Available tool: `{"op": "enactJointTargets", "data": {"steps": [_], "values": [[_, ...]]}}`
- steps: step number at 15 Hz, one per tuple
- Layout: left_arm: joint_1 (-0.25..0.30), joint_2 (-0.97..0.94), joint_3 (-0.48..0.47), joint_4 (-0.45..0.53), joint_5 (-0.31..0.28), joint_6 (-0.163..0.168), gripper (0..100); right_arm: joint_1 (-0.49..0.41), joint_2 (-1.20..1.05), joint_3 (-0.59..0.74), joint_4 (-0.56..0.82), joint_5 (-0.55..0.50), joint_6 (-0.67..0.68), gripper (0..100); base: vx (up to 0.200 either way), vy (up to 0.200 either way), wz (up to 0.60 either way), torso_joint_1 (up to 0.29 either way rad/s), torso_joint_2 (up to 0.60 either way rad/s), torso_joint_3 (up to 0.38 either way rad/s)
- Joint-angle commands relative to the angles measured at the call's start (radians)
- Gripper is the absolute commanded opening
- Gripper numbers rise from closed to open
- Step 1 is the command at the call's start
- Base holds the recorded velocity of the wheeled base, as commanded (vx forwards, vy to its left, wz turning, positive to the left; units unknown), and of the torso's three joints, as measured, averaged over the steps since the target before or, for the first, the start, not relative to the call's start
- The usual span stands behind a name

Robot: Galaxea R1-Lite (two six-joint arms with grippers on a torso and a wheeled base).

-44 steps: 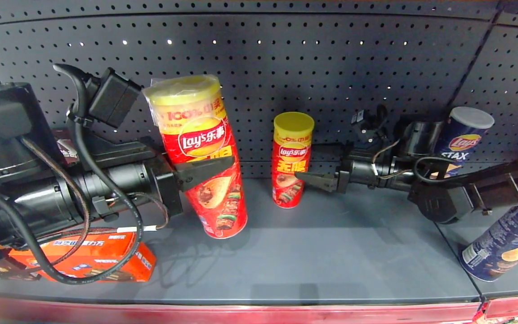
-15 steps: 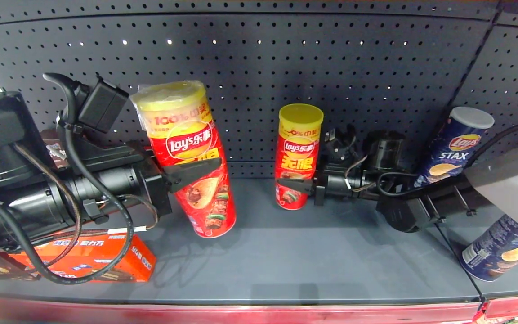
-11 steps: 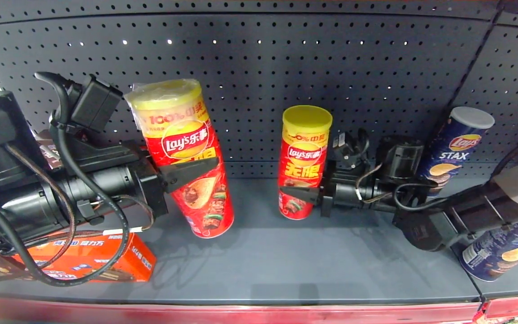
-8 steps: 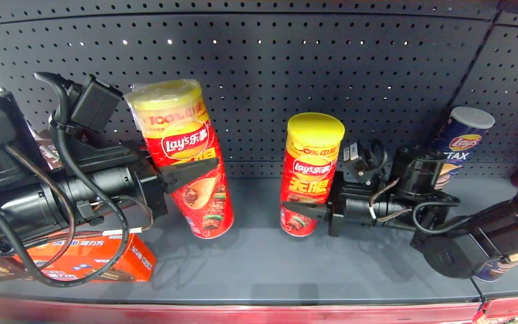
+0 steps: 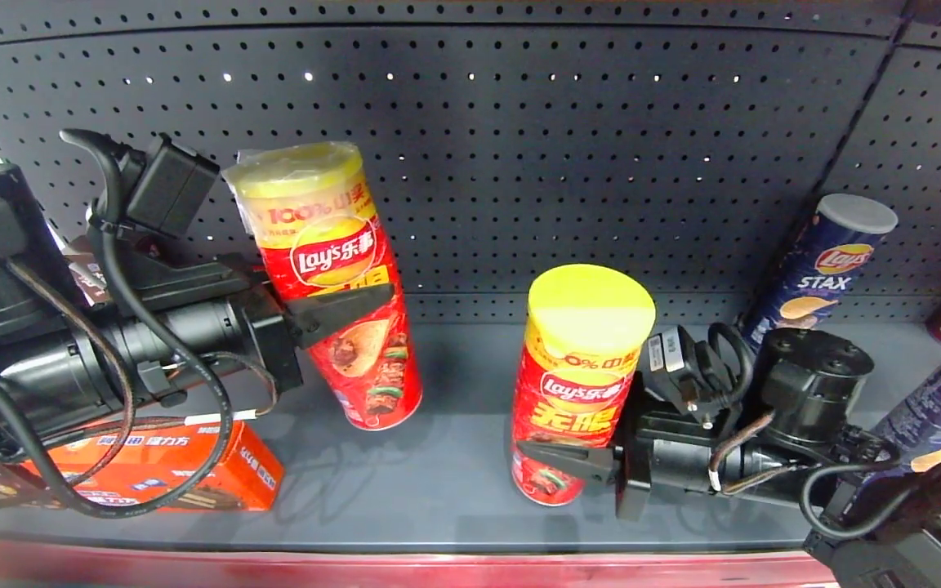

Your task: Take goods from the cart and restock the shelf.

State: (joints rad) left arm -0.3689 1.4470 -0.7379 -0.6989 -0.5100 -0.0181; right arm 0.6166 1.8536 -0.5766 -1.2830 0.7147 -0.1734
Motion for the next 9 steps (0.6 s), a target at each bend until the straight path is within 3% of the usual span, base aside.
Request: {"op": "enactJointTargets", "data": {"steps": [1, 9], "values": [[0.012, 0.0, 0.0, -0.001, -0.004, 0.0, 0, -0.012, 0.047, 0.007, -0.012, 0.014, 0.0, 0, 0.0, 0.0, 0.0, 0.0, 0.0, 0.0], [0.019, -0.005, 0.005, 0.001, 0.001, 0.0, 0, -0.04, 0.105, 0.04, -0.058, 0.052, -0.005, 0, 0.0, 0.0, 0.0, 0.0, 0.0, 0.0]]}}
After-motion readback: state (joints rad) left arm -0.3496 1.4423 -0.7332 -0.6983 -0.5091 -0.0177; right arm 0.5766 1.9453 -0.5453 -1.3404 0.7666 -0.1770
